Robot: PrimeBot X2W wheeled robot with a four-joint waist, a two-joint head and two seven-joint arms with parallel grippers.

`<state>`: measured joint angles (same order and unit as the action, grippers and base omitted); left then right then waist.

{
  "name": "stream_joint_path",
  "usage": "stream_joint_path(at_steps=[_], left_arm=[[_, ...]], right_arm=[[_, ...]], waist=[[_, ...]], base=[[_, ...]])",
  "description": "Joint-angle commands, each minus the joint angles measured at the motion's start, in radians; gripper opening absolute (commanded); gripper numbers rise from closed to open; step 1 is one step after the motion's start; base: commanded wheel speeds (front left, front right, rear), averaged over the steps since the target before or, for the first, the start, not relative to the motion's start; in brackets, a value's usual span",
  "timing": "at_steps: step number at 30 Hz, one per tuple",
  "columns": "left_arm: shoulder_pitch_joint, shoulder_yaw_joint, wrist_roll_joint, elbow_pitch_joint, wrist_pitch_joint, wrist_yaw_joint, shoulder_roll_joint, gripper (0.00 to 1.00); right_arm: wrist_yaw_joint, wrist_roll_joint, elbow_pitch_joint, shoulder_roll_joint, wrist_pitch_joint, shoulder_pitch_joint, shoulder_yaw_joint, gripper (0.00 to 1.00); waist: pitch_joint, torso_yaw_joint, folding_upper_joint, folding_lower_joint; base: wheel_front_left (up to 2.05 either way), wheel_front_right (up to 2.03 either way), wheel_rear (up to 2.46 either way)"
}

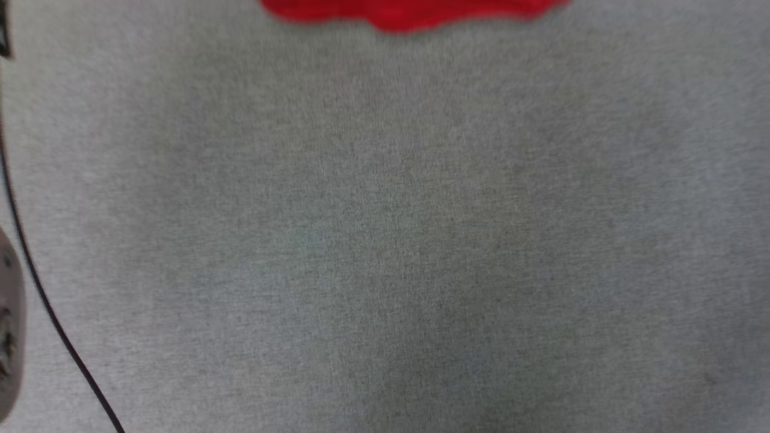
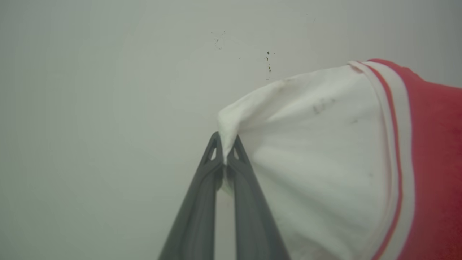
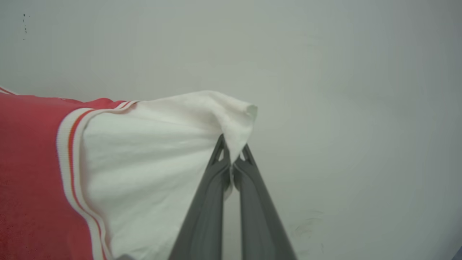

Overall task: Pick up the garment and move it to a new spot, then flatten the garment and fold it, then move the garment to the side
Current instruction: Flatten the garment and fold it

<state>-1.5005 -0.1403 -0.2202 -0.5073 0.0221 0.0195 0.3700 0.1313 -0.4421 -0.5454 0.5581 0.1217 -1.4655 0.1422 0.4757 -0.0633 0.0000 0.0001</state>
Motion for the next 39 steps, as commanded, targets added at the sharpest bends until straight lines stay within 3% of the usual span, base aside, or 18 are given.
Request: stream_joint_path(at_steps=[1, 11, 21, 31, 35, 39], left_arm=[[-0.041, 0.000, 0.006, -0.013, -0.010, -0.002, 0.006, 0.00], [-0.136, 0.021, -0.026, -0.108, -0.083, -0.011, 0.013, 0.00], [-0.060, 0.031, -0.090, -0.241, -0.150, -0.068, -0.016, 0.00], [0.243, 0.037, -0.154, -0.333, -0.267, -0.115, -0.063, 0.00], [0.426, 0.062, -0.170, -0.281, -0.286, -0.120, -0.071, 0.00], [0.628, 0.126, -0.177, -0.139, -0.289, -0.106, -0.082, 0.00]], right_arm=[[-0.001, -0.009, -0.011, 0.016, -0.014, -0.050, 0.012, 0.00], [-0.001, -0.069, -0.080, 0.019, -0.086, -0.198, 0.129, 0.00], [-0.001, -0.190, -0.128, -0.007, -0.153, -0.123, 0.268, 0.00], [-0.001, -0.364, -0.158, -0.028, -0.256, 0.187, 0.429, 0.00], [-0.001, -0.426, -0.145, -0.032, -0.307, 0.344, 0.478, 0.00], [-0.001, -0.475, -0.126, -0.023, -0.344, 0.473, 0.511, 0.00]], waist=[[0.068, 0.001, 0.0000, -0.0001], [0.204, 0.012, 0.0000, -0.0001], [0.245, 0.019, 0.0000, -0.0001], [0.132, 0.026, 0.0000, -0.0001], [0.058, 0.022, 0.0000, -0.0001], [-0.004, 0.018, 0.0000, -0.0001]], base=[[0.00, 0.00, 0.00], [0.00, 0.00, 0.00], [0.00, 0.00, 0.00], [0.00, 0.00, 0.00], [0.00, 0.00, 0.00], [0.00, 0.00, 0.00]])
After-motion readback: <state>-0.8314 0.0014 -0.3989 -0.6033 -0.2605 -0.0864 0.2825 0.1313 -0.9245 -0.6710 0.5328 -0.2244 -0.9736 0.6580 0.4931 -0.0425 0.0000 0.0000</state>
